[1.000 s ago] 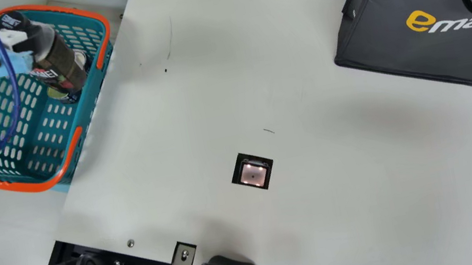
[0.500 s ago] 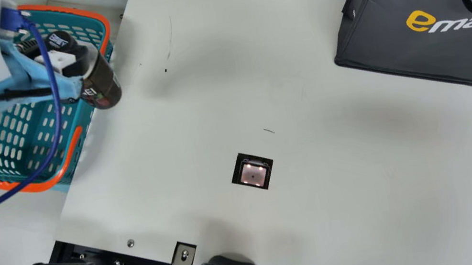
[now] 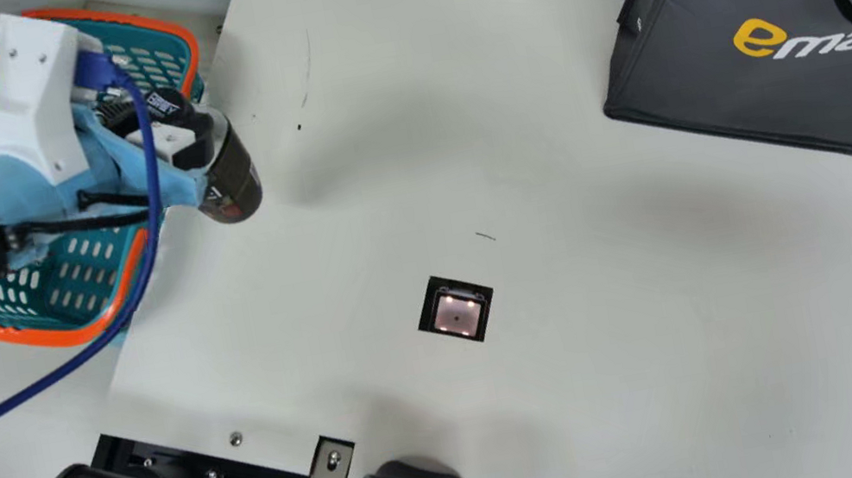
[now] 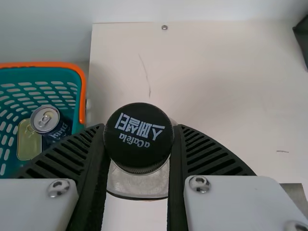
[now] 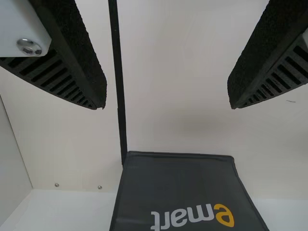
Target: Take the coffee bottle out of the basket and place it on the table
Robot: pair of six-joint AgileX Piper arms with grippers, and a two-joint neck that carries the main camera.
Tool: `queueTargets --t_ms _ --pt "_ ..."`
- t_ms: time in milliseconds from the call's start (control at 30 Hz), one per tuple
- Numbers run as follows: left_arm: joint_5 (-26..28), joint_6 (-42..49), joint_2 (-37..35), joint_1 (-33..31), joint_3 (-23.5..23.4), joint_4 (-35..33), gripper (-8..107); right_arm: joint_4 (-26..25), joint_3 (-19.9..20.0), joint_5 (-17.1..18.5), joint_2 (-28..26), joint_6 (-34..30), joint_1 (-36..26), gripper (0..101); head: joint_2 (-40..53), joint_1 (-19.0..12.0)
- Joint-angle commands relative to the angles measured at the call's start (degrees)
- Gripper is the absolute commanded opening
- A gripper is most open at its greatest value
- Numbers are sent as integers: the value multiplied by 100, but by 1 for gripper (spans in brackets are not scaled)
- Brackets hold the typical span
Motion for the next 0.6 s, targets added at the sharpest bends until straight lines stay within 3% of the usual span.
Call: queueTargets --t_ms 0,567 --pt "-50 -204 -19 -101 81 117 10 0 0 0 0 0 0 91 14 -148" --pt "-451 -1215 -204 -782 893 761 10 0 0 0 0 0 0 91 14 -148"
